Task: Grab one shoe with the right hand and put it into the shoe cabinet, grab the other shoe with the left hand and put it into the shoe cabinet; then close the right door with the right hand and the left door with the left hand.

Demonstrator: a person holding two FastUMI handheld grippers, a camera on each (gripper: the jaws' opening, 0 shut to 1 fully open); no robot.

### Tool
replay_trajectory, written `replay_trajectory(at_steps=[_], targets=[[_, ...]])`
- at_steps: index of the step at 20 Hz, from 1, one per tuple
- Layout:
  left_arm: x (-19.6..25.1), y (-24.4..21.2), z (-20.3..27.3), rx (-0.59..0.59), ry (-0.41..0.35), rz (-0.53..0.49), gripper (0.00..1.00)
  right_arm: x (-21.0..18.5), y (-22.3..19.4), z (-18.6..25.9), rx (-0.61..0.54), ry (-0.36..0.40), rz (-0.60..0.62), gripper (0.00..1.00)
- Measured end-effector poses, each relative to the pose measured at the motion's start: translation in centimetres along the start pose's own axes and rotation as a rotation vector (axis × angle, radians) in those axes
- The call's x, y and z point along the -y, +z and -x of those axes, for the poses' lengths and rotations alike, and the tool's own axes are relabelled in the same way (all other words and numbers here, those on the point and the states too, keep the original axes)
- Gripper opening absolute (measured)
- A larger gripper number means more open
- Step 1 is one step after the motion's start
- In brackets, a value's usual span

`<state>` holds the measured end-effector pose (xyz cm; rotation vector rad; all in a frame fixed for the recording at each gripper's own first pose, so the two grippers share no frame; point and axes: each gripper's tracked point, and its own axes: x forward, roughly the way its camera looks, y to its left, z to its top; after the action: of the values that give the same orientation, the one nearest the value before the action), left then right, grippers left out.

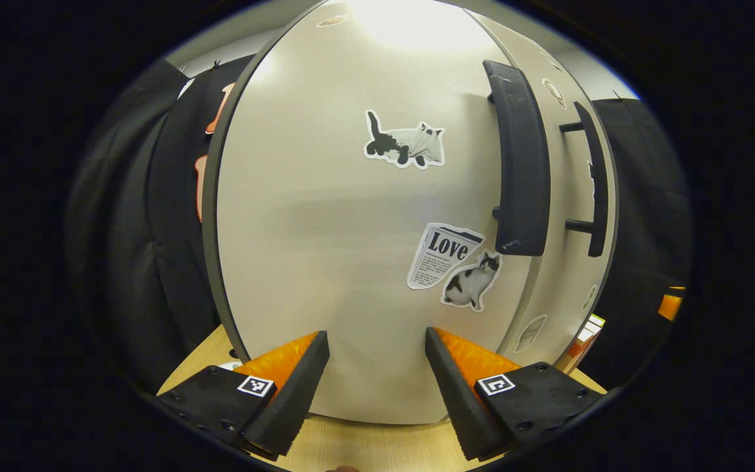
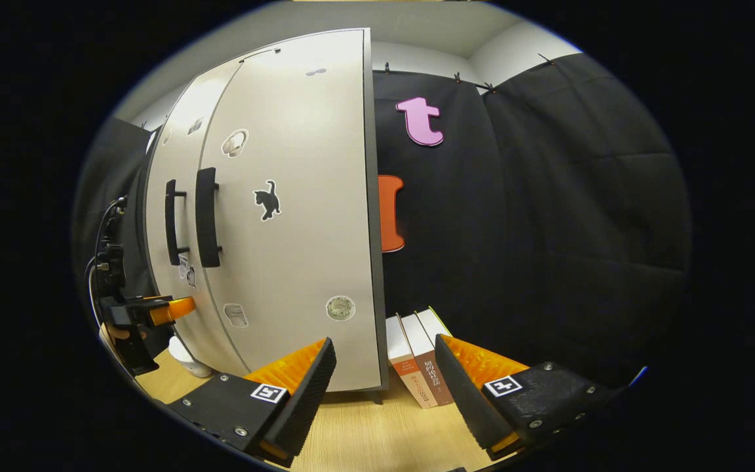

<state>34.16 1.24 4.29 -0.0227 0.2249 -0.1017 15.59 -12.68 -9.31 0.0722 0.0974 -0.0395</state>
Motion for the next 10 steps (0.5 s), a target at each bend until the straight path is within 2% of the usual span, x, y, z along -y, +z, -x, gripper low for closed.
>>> replay_trajectory(at_steps=[1,5,6,10], targets=[[-0.2,0.3,0.1,-0.003,0.011,0.001,0.95,0.0,0.3,-0.3,0.001,0.004,0.001,0.94],[-1.9,3.8,3.0,0.047,0.038,-0.014,0.97,-0.6,2.8,-0.5,0.033,0.027,0.019,0.94],[-2.9,4.9,4.0,0.064,0.061,-0.014,0.94,-0.7,3.8,-0.5,0.045,0.030,0.027,0.94],[-5.5,9.2,8.0,0.119,0.085,0.048,0.97,-1.9,7.8,0.3,0.095,0.060,0.038,0.94]])
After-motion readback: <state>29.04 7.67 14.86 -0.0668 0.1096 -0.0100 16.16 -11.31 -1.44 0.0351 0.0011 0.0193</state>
